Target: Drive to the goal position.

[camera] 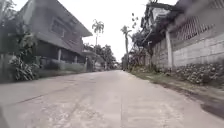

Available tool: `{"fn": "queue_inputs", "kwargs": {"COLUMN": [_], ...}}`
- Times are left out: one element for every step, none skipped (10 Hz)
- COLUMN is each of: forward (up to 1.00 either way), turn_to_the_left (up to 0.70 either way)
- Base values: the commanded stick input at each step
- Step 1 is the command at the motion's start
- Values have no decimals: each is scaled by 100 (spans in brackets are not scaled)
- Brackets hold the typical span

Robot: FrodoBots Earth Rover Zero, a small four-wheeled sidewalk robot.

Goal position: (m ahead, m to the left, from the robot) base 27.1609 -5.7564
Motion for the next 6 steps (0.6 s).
{"fn": "queue_inputs", "kwargs": {"forward": [70,70,70,70,70,70], "turn_to_the_left": [0,0,0,0,-20,-35]}}
